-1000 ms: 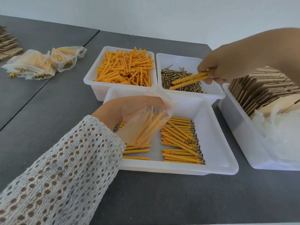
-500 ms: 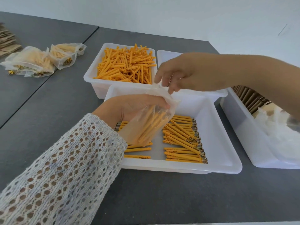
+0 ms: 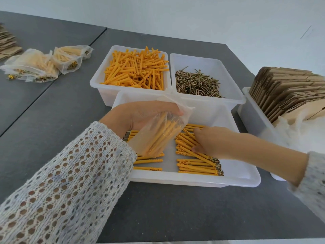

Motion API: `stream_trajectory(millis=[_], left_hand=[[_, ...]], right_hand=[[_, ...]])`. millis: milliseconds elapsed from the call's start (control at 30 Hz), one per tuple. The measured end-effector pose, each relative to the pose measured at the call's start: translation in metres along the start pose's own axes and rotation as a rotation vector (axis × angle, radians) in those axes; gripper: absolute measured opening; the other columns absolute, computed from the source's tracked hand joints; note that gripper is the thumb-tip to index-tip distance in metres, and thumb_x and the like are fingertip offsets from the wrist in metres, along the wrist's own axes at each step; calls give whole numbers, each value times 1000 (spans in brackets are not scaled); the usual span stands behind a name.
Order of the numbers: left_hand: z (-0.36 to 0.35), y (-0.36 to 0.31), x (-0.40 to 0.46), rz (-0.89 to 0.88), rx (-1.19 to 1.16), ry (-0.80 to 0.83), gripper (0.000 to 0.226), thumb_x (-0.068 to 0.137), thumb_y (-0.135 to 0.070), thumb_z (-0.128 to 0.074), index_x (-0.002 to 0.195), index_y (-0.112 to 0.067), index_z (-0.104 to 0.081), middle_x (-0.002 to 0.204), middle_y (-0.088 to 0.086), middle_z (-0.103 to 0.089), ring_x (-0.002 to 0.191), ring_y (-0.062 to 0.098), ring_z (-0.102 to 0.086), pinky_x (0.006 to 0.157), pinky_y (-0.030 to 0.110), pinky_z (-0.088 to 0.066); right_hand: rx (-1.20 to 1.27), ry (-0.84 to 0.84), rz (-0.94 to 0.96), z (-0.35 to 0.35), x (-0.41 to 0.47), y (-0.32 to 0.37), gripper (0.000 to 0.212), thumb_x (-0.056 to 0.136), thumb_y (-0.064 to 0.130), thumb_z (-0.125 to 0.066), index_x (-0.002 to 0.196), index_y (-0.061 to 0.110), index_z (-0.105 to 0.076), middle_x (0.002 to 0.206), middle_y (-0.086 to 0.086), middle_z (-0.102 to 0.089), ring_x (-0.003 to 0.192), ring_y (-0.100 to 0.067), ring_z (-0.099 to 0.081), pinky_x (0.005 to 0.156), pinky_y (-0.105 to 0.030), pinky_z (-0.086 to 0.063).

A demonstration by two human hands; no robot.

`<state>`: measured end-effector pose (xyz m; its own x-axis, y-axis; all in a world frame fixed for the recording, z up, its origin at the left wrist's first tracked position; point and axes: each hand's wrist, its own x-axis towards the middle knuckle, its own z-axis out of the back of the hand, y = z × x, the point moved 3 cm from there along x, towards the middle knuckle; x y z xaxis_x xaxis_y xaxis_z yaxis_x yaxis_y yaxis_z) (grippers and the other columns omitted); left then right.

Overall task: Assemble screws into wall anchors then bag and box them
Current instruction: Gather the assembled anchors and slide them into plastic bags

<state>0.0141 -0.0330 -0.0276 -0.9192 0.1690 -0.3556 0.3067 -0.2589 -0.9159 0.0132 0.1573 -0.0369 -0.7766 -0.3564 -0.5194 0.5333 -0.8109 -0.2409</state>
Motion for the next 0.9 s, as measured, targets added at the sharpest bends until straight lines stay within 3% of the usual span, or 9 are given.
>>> stream_trajectory(millis=[100,233,367,467,633,800,900], left_hand=[[-5,-1,-2,-11,-74,84,20,93,-20,-62,111,-13,-68,99,1,-68,84,11,-65,78,25,-51],[-5,-3,-4,-38,-96,96,39,72,-29,-76,107,-14,-69,101,2,-69,78,7,-68,73,24,-55],[-10,-8,-9,-85,-272,242,31,77,-15,-72,107,-11,-68,87,4,-72,72,12,-70,61,23,-56],[-10,-9,-9,-100,-285,248,27,74,-16,-73,101,-13,-69,78,1,-72,67,10,-70,58,21,-55],[-10,-8,-9,-125,-275,241,25,72,-13,-76,96,-15,-70,75,-1,-73,65,9,-70,56,19,-54],[-10,-9,-9,-117,-286,241,18,72,-15,-75,89,-20,-77,76,-1,-74,66,9,-70,56,20,-54],[-10,-8,-8,-110,-271,225,17,83,-9,-70,98,-17,-69,73,-3,-74,64,8,-70,54,19,-54]], right_hand=[[31,-34,11,-7,2,2,26,104,39,-40,110,14,-43,93,1,-49,86,-20,-51,73,-32,-41],[32,-26,30,-12,0,1,17,106,31,-36,102,15,-41,76,5,-41,67,-13,-43,67,-31,-39],[56,21,27,-8,-3,-1,27,107,33,-33,96,15,-50,79,1,-49,74,-17,-51,70,-31,-43],[58,-15,16,-1,-5,-5,30,106,28,-34,96,11,-57,79,-1,-52,74,-17,-52,69,-30,-45],[165,-126,-26,45,-24,-35,22,101,14,-35,90,17,-53,80,0,-55,66,-12,-49,53,-24,-35],[250,-247,-56,105,-48,-74,29,99,8,-41,80,22,-59,76,-2,-60,65,-17,-50,57,-28,-41],[214,-287,-5,128,-58,-74,30,101,13,-44,78,21,-61,73,-3,-61,68,-20,-51,66,-32,-42]])
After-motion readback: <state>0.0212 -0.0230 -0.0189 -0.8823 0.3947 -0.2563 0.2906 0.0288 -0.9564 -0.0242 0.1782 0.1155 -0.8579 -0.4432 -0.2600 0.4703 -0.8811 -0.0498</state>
